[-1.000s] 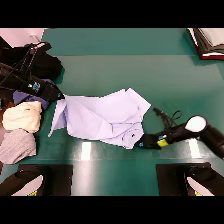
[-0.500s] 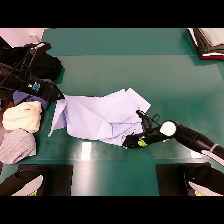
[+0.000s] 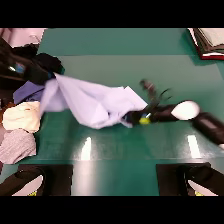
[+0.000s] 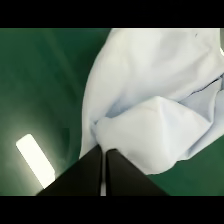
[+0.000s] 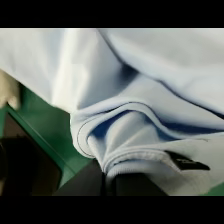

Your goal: Fold the shirts.

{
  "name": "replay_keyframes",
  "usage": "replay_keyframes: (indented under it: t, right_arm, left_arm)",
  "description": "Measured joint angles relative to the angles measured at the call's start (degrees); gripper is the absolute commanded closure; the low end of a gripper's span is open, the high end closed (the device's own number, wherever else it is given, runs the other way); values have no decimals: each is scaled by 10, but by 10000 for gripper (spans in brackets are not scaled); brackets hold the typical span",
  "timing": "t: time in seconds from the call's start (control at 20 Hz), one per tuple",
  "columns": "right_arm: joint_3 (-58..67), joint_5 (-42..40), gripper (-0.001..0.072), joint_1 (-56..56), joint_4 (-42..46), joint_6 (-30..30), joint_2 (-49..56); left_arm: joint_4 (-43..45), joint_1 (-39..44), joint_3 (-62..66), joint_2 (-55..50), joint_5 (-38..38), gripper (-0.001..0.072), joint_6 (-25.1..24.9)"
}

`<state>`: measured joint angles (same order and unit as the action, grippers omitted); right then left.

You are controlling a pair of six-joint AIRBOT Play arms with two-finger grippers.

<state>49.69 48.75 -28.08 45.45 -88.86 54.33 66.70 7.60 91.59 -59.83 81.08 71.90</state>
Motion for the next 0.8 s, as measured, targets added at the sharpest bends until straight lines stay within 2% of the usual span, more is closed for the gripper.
replay_keyframes:
  t: [0.15,0.35,0.6,0.8]
  right_arm:
    - [103,34,690,120,14,2,-81]
    - [236,125,690,309,21,4,-158]
    - [372,258,690,532,19,4,-196]
    - [456,372,690,615,17,-29,-156]
  left_arm:
    - [5,0,134,1,8,686,2]
    - [-1,0,268,16,13,686,7]
    - [-48,0,311,64,-2,687,12]
    - [-70,0,286,78,-1,687,13]
